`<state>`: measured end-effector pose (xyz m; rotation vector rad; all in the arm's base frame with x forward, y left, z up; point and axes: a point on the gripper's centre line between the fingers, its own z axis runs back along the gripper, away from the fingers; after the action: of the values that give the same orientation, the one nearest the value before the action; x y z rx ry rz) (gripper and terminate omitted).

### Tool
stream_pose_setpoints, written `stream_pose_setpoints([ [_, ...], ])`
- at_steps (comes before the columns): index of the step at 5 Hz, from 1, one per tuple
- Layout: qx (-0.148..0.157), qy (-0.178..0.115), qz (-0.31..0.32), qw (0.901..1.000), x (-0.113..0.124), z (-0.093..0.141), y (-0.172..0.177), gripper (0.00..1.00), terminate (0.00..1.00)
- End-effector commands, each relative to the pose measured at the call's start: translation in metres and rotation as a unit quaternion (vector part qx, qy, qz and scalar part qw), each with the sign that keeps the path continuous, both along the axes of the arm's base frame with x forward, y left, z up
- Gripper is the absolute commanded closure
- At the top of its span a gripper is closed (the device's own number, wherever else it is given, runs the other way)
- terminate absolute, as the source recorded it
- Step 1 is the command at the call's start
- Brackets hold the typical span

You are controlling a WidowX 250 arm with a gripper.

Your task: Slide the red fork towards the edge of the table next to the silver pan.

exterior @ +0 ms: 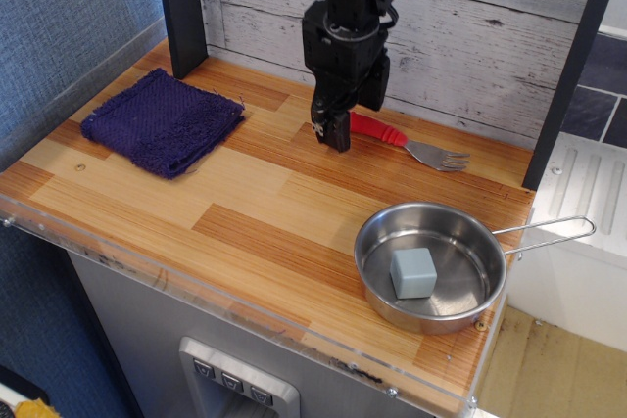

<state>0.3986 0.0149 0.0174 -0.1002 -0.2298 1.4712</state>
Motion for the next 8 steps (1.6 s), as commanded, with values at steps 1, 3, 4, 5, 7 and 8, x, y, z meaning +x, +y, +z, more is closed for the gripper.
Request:
stream_pose_setpoints([
  [1, -0.009, -0.010, -0.015, 0.9998, 0.012, 0.010, -0.005, 1.00, 0.00],
  [3, 0.001, -0.005, -0.011, 0.9999, 0.007, 0.012, -0.007, 1.00, 0.00],
  [4, 0.000, -0.005, -0.010, 0.9999, 0.006, 0.016, -0.008, 1.00, 0.00],
  [5, -0.009, -0.009, -0.019, 0.9997, 0.012, 0.020, -0.009, 1.00, 0.00],
  [7, 0.011, -0.048, -0.016, 0.9987, 0.006, 0.074, -0.001, 1.00, 0.00],
  [8, 0.020, -0.067, 0.002, 0.9976, -0.027, 0.105, 0.008, 1.00, 0.00],
])
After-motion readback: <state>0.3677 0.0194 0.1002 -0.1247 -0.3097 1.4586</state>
